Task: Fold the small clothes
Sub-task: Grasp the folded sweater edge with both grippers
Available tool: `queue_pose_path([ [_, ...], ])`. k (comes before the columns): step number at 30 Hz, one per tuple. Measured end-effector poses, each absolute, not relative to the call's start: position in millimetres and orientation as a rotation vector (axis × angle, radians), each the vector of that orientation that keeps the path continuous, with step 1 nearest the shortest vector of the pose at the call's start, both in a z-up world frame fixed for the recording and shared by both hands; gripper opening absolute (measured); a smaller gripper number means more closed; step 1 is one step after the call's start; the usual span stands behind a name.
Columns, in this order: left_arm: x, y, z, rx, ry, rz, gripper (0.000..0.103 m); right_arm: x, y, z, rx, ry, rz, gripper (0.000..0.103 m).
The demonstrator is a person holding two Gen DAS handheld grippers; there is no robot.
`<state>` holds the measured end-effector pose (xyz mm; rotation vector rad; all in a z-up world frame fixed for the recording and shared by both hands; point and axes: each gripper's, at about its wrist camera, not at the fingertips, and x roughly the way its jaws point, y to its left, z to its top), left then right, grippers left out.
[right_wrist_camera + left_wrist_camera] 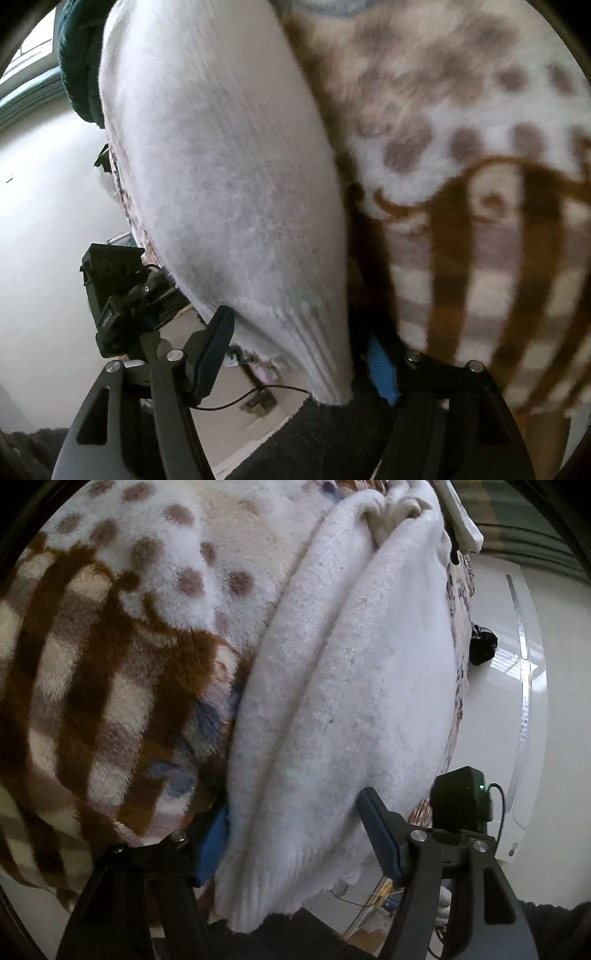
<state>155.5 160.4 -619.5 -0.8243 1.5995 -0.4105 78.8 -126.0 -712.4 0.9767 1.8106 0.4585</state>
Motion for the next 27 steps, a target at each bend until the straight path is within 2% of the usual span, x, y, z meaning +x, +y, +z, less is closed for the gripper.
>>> queue_pose_path([
  [1, 155, 162, -617, -0.827, 1.593, -0.411, 0.055, 79, -125, -714, 0.996, 1.811, 0.46, 0.07],
  [2, 153, 161, -615, -0.837, 1.589, -0.417, 0.026, 80, -127, -715, 1.016, 1.808, 0.458, 0.07],
  [3, 152, 159, -614, -0.843, 1.593, -0.419, 0.014, 80, -127, -715, 1.035, 1.803, 0.462, 0.07],
  [4, 149, 159, -611, -0.851, 1.592, -0.417, 0.013, 80, -128, -713, 1.05, 1.794, 0.467, 0.064],
  [5, 148, 160, -606, -0.855, 1.581, -0.406, 0.013, 81, -128, -710, 1.054, 1.783, 0.476, 0.045],
  [6, 147, 159, -603, -0.853, 1.579, -0.397, 0.013, 80, -128, -708, 1.054, 1.779, 0.485, 0.034],
  [7, 146, 161, -599, -0.859, 1.578, -0.386, 0.013, 80, -128, -705, 1.05, 1.778, 0.487, 0.018],
  [8, 145, 161, -595, -0.87, 1.574, -0.381, 0.012, 80, -127, -700, 1.047, 1.771, 0.49, 0.014],
  [15, 156, 159, -550, -0.982, 1.555, -0.339, 0.012, 81, -126, -650, 1.083, 1.696, 0.528, 0.01],
  [19, 180, 150, -514, -1.089, 1.473, -0.391, 0.012, 105, -136, -605, 1.119, 1.615, 0.56, 0.01],
  [23, 240, 141, -487, -1.192, 1.348, -0.423, 0.012, 164, -148, -557, 1.144, 1.528, 0.557, 0.01],
  [27, 332, 132, -486, -1.204, 1.248, -0.462, 0.012, 240, -161, -527, 1.164, 1.436, 0.535, 0.01],
])
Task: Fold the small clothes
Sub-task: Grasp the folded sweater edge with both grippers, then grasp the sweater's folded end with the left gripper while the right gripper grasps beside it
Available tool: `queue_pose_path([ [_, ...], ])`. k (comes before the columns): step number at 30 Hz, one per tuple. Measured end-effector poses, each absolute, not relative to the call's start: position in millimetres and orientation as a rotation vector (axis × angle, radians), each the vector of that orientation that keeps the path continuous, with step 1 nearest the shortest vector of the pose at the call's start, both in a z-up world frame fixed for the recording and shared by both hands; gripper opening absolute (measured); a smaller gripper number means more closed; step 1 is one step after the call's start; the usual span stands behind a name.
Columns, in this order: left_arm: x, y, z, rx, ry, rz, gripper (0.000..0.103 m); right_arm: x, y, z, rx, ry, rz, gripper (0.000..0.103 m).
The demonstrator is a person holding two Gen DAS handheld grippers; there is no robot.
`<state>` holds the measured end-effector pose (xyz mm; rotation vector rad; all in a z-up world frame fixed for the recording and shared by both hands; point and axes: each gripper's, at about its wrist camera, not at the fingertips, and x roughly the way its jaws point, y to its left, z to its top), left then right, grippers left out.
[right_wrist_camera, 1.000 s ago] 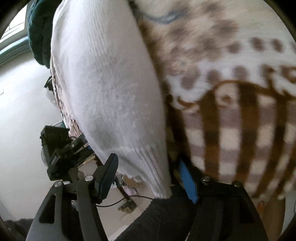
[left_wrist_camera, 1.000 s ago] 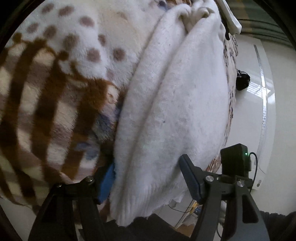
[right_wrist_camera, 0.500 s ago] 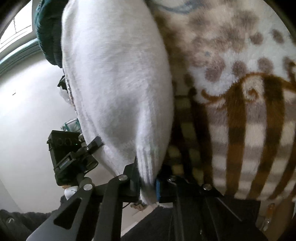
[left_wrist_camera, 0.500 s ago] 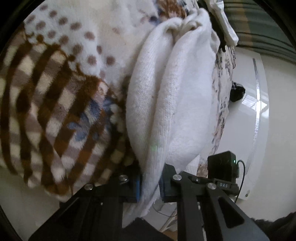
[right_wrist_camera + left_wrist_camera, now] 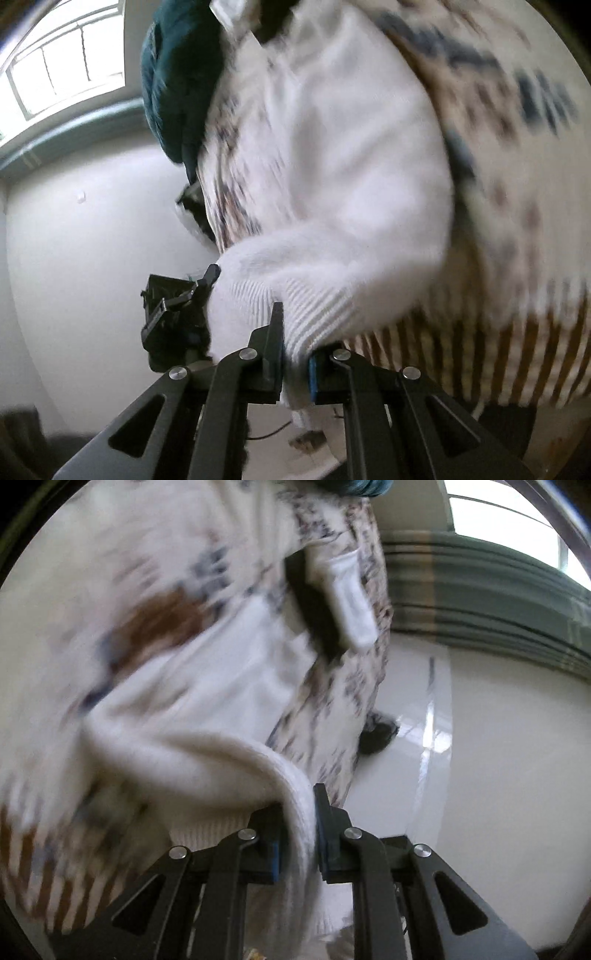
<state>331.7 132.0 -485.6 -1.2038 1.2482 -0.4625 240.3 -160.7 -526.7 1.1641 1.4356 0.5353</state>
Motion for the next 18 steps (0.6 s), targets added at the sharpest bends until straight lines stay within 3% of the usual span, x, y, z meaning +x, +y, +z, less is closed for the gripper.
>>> queue_pose_path([
  [4, 413, 116, -503, -1.177, 1.229, -0.466, 0.013, 334, -192, -519, 1.172, 1.334, 0.48, 0.01],
  [6, 453, 114, -524, -1.192, 1.256, -0.449, 0.022, 390, -209, -523, 1.171, 1.305, 0.42, 0.01],
  [7, 466, 112, -530, -1.201, 1.261, -0.444, 0.034, 407, -218, -528, 1.177, 1.307, 0.402, 0.011],
  [8, 485, 114, -539, -1.226, 1.262, -0.438, 0.049, 429, -219, -537, 1.171, 1.309, 0.374, 0.016],
  [9, 497, 119, -541, -1.247, 1.241, -0.442, 0.054, 450, -222, -545, 1.161, 1.308, 0.34, 0.017],
  [13, 520, 134, -523, -1.216, 1.174, -0.465, 0.064, 476, -248, -554, 1.137, 1.285, 0.25, 0.061],
  [18, 522, 126, -515, -0.826, 1.25, -0.436, 0.066, 453, -251, -555, 0.999, 1.304, 0.209, 0.064],
])
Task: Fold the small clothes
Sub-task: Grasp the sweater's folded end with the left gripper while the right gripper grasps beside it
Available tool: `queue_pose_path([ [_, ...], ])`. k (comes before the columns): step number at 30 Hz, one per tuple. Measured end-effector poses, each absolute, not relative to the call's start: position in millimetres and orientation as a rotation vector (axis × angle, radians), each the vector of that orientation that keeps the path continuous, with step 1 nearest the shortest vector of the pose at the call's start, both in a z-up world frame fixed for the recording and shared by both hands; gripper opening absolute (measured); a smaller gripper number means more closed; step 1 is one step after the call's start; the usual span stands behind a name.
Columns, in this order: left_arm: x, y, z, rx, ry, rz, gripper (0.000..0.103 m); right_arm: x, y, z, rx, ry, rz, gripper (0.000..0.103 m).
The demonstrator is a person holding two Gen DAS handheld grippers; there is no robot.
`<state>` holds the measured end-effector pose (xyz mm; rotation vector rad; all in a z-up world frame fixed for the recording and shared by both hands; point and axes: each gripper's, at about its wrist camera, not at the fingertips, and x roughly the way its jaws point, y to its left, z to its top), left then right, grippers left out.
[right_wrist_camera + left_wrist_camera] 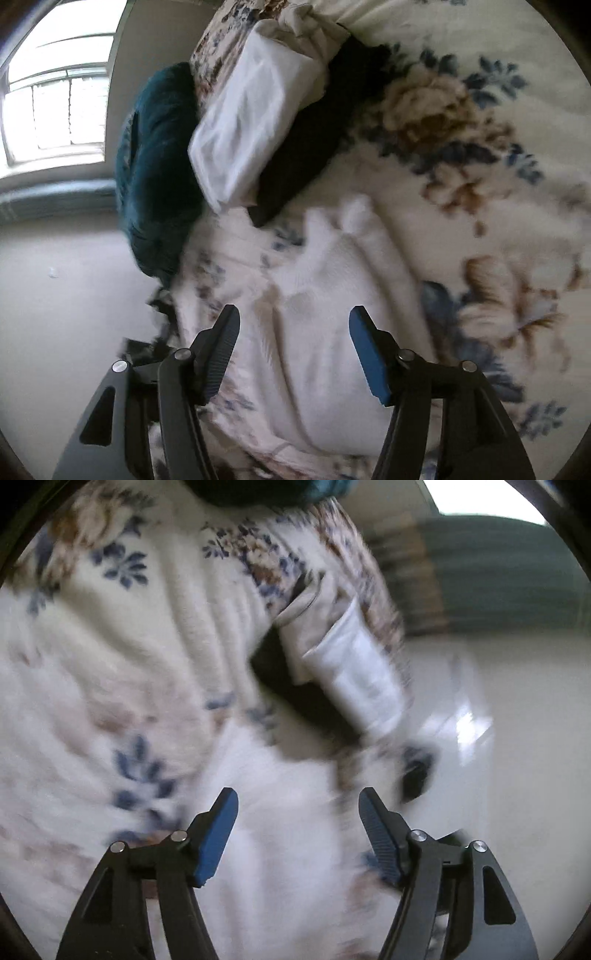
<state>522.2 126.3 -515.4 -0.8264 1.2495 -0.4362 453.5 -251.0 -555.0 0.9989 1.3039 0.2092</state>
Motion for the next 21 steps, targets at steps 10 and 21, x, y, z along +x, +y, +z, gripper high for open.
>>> queue_pose_path([
  [10, 508, 78, -555, -0.462, 1.369, -0.418, 0.011, 449, -214, -604, 0.816, 1.417, 0.188, 0.008],
  [21, 530, 138, -590, -0.7, 1.456, -0.283, 0.011, 471, -261, -596, 0.761, 1.437, 0.016, 0.004],
])
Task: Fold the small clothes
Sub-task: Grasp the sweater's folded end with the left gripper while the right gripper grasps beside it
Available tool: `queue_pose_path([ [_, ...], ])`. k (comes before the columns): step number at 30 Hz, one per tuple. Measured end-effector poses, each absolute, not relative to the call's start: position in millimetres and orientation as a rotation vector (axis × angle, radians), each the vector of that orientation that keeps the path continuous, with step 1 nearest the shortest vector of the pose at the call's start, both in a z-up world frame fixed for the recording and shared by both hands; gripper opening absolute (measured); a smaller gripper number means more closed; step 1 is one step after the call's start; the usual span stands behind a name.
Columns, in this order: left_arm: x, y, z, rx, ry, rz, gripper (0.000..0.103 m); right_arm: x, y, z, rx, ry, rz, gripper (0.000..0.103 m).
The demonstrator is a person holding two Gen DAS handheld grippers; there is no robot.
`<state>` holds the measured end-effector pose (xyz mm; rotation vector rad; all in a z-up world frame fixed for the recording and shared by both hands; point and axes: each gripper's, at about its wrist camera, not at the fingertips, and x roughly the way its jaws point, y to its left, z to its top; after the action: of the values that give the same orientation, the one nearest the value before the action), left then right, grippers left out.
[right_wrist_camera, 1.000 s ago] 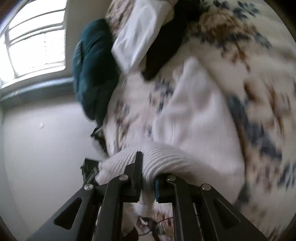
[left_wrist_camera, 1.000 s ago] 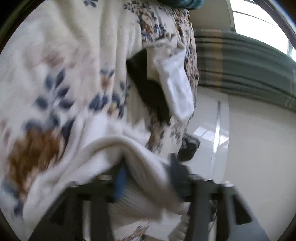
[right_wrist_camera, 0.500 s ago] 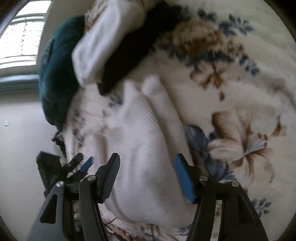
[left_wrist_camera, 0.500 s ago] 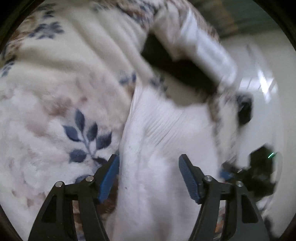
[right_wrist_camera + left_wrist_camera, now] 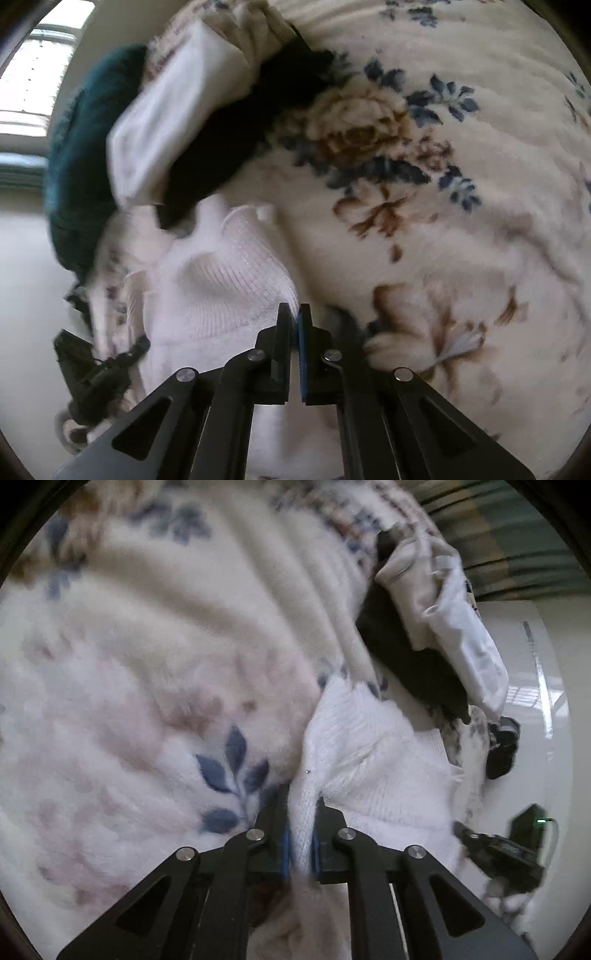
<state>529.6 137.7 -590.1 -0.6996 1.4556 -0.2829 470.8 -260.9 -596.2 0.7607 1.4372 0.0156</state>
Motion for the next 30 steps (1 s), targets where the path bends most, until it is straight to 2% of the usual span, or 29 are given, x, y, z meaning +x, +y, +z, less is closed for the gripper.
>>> queue_pose_path([
  [1, 528, 137, -588, -0.723, 1.458, -0.302, 0.013, 475, -261, -602, 0.798, 1.458, 0.055, 0.004],
  [2, 523, 139, -582, -0.723, 1.442, -0.324, 0.022, 475, -261, -599, 0.81, 1.454, 0.086, 0.005],
  [3, 518, 140, -575, -0.715, 1.428, -0.331, 0.026, 473, -261, -593, 0.8, 1.444, 0.114, 0.006],
  [4, 508, 143, -566, -0.714, 1.41, -0.342, 0.035, 468, -259, -588, 0.789, 1.443, 0.147, 0.013],
  [5, 494, 146, -557, -0.718, 1.39, -0.347, 0.044, 460, -259, -584, 0.789, 1.446, 0.179, 0.025],
  [6, 484, 148, -552, -0.717, 1.379, -0.335, 0.047, 450, -258, -580, 0.788, 1.453, 0.201, 0.034],
  [7, 467, 152, -544, -0.71, 1.365, -0.328, 0.05, 436, -258, -578, 0.787, 1.462, 0.218, 0.049],
  [8, 447, 153, -540, -0.708, 1.361, -0.327, 0.051, 425, -257, -577, 0.776, 1.475, 0.239, 0.052],
  [13, 384, 135, -550, -0.681, 1.4, -0.375, 0.051, 366, -238, -594, 0.68, 1.585, 0.32, 0.053],
  [16, 377, 125, -564, -0.641, 1.394, -0.362, 0.049, 351, -218, -614, 0.61, 1.631, 0.369, 0.053],
  [17, 376, 126, -565, -0.642, 1.374, -0.358, 0.025, 349, -213, -618, 0.579, 1.631, 0.375, 0.052],
  [18, 378, 125, -566, -0.64, 1.365, -0.353, 0.012, 349, -208, -619, 0.538, 1.622, 0.375, 0.047],
  [19, 379, 125, -564, -0.636, 1.369, -0.343, 0.012, 348, -206, -618, 0.513, 1.61, 0.355, 0.026],
  [21, 379, 125, -554, -0.595, 1.343, -0.333, 0.009, 346, -210, -613, 0.534, 1.593, 0.326, 0.019],
  [23, 379, 131, -546, -0.591, 1.334, -0.334, 0.008, 341, -215, -603, 0.488, 1.573, 0.279, 0.008],
  [26, 377, 152, -547, -0.57, 1.349, -0.296, 0.007, 335, -235, -591, 0.456, 1.57, 0.177, 0.002],
  [30, 378, 156, -560, -0.564, 1.392, -0.315, 0.007, 335, -253, -589, 0.46, 1.581, 0.119, 0.002],
])
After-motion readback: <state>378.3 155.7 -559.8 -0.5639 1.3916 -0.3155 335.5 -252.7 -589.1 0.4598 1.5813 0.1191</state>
